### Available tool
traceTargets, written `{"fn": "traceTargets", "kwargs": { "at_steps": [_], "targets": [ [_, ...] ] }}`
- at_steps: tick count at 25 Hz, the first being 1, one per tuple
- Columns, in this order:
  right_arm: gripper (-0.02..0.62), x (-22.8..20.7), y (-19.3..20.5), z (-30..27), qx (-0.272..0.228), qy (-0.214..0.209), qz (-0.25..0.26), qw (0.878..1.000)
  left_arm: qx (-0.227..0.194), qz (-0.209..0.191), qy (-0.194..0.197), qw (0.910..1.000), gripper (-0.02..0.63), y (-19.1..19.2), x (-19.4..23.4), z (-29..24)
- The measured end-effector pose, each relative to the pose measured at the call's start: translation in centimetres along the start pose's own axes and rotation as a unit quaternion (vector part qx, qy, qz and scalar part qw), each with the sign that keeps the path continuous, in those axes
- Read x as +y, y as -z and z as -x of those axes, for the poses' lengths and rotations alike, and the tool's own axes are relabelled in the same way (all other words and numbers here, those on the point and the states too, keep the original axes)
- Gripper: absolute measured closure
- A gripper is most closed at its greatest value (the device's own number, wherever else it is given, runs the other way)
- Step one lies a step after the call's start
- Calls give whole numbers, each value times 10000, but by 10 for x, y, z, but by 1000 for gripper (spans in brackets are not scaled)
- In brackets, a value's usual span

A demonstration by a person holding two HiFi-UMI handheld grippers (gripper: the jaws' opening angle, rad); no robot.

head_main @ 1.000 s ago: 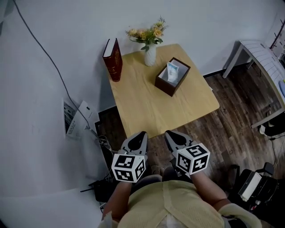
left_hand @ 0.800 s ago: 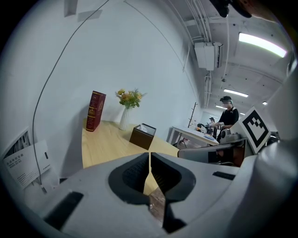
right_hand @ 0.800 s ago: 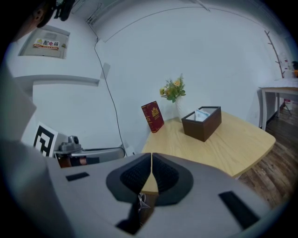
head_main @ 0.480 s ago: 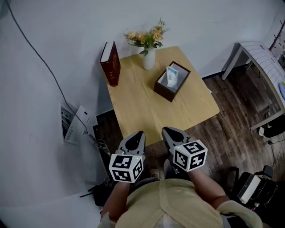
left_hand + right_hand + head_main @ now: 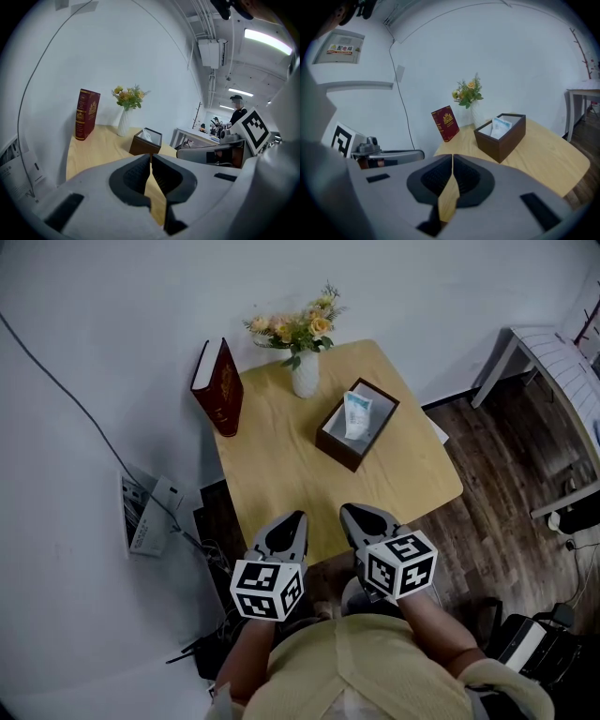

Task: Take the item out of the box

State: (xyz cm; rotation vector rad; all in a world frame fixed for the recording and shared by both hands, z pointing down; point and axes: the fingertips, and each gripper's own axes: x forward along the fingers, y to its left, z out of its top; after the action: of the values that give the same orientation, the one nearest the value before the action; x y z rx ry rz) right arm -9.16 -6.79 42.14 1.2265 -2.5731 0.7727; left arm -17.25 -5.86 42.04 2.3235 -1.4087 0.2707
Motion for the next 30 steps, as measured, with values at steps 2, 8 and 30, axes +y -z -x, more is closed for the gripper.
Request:
{"fn": "traceTargets", "kwargs": {
  "at_steps": [2, 8, 30],
  "targets": [
    [565, -9, -4, -3, 22, 10, -12, 10000, 55, 69, 58, 9999, 577, -1, -1, -13],
    [565, -44, -21, -7, 35, 93, -28, 9999, 111, 126, 157, 9997, 577, -15, -11, -54],
    [565, -140, -71, -18, 160, -126, 53, 9998, 144, 99, -217, 9996, 577, -62, -27, -161]
  ]
}}
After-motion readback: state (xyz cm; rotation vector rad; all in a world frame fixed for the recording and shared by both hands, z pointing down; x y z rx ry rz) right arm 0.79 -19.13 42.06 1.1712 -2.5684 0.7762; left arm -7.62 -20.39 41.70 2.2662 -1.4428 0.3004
